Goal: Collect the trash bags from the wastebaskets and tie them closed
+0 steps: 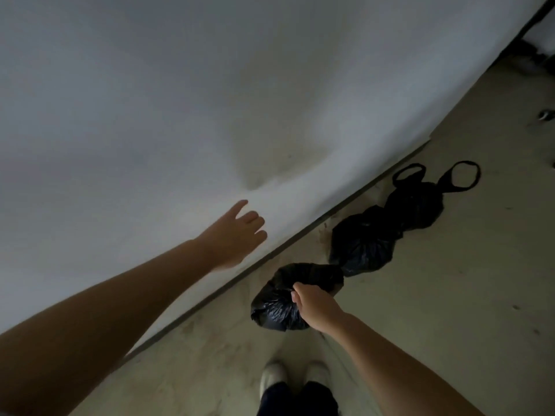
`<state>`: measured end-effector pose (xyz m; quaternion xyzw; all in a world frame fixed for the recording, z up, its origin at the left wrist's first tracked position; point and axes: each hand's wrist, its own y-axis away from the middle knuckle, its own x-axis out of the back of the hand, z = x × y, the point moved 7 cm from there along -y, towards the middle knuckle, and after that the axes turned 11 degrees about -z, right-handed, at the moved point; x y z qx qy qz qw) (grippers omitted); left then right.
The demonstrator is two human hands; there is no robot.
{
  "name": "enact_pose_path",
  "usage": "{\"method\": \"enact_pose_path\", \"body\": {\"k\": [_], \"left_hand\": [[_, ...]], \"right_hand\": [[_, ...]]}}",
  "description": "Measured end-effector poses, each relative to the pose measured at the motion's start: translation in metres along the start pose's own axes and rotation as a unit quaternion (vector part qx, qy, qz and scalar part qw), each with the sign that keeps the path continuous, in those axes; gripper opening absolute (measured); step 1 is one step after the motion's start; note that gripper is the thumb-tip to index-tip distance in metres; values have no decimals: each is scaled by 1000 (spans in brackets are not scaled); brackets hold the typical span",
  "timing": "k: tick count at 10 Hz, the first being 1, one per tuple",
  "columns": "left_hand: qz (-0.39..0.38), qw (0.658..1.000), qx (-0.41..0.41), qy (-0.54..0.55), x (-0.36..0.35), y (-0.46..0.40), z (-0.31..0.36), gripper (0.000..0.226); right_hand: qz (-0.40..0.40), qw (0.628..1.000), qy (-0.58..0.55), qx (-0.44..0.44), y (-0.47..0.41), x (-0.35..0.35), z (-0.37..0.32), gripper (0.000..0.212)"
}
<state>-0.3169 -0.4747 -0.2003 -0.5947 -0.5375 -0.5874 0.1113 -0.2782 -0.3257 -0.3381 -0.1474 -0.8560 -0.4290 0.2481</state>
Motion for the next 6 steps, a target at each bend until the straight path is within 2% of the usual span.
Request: {"method": "enact_pose_path", "body": {"k": [1,2,3,4,6], "left_hand": [[25,998,-7,-64,-29,-1,-14,12],[70,990,-26,-123,-39,-1,-19,21],[108,982,-36,-149,-45,-1,-18,32],[151,976,-45,-149,-53,-1,-15,37],[139,987,-13,-80,-52,-6,-17,23]], "right_hand": [[11,1000,25,-6,-42,-7,17,25],[12,999,39,-16,-75,-22,40,31],[-31,997,58,-43,-91,-50,68,28],[-49,994,75,-60,-95,-65,89,21],[-78,991,34,-99,-82,-50,92,30]]}}
